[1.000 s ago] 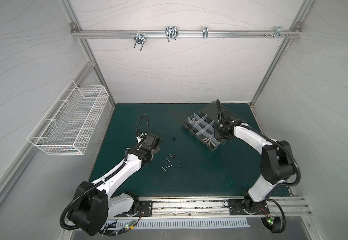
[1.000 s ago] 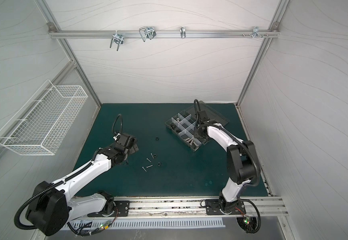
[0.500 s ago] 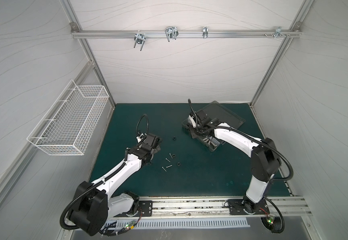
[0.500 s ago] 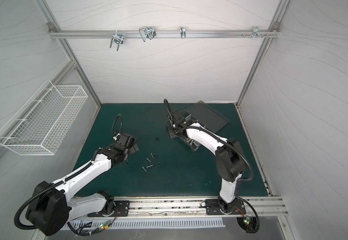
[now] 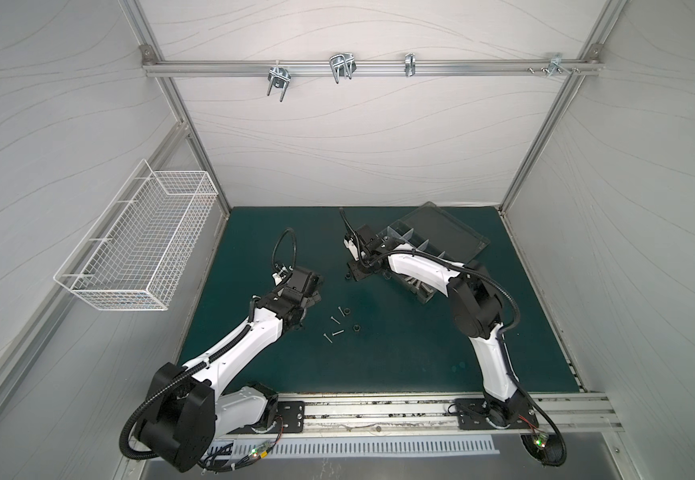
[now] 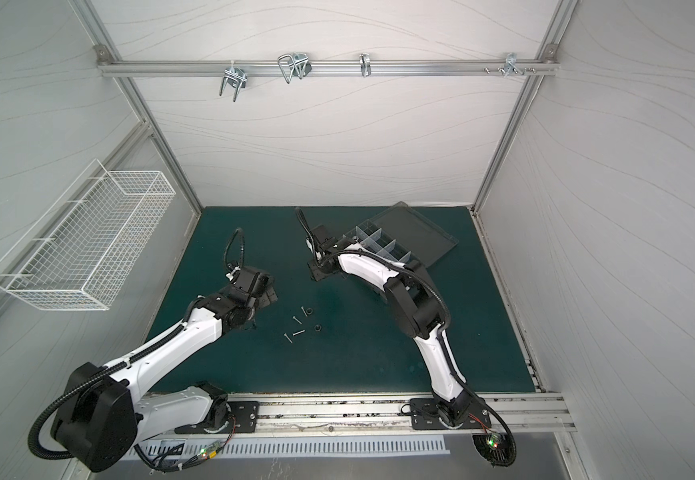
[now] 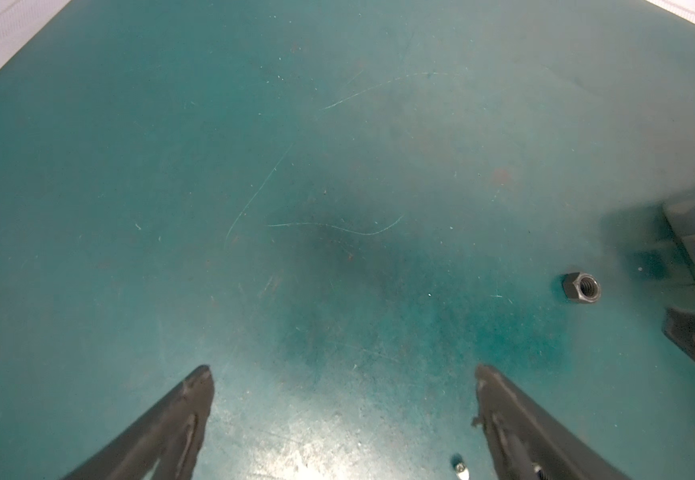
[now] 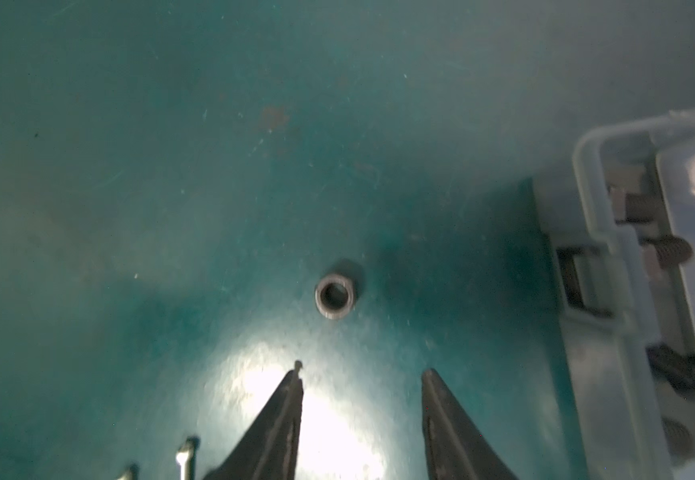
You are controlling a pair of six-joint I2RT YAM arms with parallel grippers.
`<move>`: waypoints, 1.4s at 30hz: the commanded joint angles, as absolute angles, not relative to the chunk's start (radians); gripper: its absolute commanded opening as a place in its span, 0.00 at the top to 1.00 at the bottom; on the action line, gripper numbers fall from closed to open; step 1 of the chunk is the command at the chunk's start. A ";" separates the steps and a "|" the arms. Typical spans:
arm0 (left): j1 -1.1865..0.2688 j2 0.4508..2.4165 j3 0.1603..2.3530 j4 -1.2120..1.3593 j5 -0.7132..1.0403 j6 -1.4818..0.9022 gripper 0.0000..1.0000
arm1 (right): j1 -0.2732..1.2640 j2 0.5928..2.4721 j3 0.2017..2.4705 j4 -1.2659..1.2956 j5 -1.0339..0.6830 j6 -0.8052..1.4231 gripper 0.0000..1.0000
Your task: Sort the screws and nuts into containers
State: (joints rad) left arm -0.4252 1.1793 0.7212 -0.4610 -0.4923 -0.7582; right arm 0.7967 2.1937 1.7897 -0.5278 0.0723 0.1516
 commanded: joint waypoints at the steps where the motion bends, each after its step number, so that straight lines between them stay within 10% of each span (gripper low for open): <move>1: -0.421 1.168 0.723 -0.437 -0.495 -0.783 0.01 | 0.811 2.250 1.842 -0.546 0.057 0.114 0.51; 17: -0.422 1.177 0.720 -0.433 -0.495 -0.790 0.01 | 0.827 2.391 1.953 -0.595 0.030 0.083 0.52; 42: -0.422 1.167 0.724 -0.453 -0.509 -0.792 0.01 | 0.839 2.189 1.759 -0.551 0.047 0.112 0.94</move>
